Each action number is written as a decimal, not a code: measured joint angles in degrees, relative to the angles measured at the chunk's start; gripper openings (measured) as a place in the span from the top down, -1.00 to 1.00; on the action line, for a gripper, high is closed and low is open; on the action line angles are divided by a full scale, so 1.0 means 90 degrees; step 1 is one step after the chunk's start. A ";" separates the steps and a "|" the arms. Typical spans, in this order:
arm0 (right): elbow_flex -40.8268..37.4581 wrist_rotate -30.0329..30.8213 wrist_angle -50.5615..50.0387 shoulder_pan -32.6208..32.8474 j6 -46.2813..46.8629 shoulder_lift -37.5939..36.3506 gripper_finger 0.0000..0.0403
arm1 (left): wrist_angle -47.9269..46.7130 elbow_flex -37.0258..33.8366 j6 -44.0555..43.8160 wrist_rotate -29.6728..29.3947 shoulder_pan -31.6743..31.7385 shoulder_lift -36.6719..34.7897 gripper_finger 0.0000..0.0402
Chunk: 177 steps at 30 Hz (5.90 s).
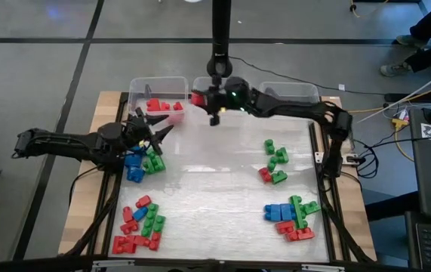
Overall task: Sort blocks
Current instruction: Put the red game piece into the left transparent bin
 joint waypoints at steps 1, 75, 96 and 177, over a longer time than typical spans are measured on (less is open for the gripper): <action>0.0245 -0.0002 -0.0006 -0.0045 -0.0002 0.0196 0.16 | -0.0015 0.0000 -0.0004 0.0002 0.0000 0.0001 0.02; -0.2721 0.0200 -0.7175 0.2589 0.3794 -0.2088 -0.54 | -0.0142 -0.0010 -0.0210 0.0024 0.0000 0.0163 0.02; -0.3824 -0.0030 -0.5876 0.2589 0.5885 -0.2088 -0.54 | -0.0133 -0.0010 -0.0193 0.0022 0.0000 0.0163 0.02; -0.2929 0.1586 -0.3548 0.2492 0.2295 -0.1462 0.29 | -0.0164 -0.0005 -0.0255 0.0019 0.0000 0.0168 0.02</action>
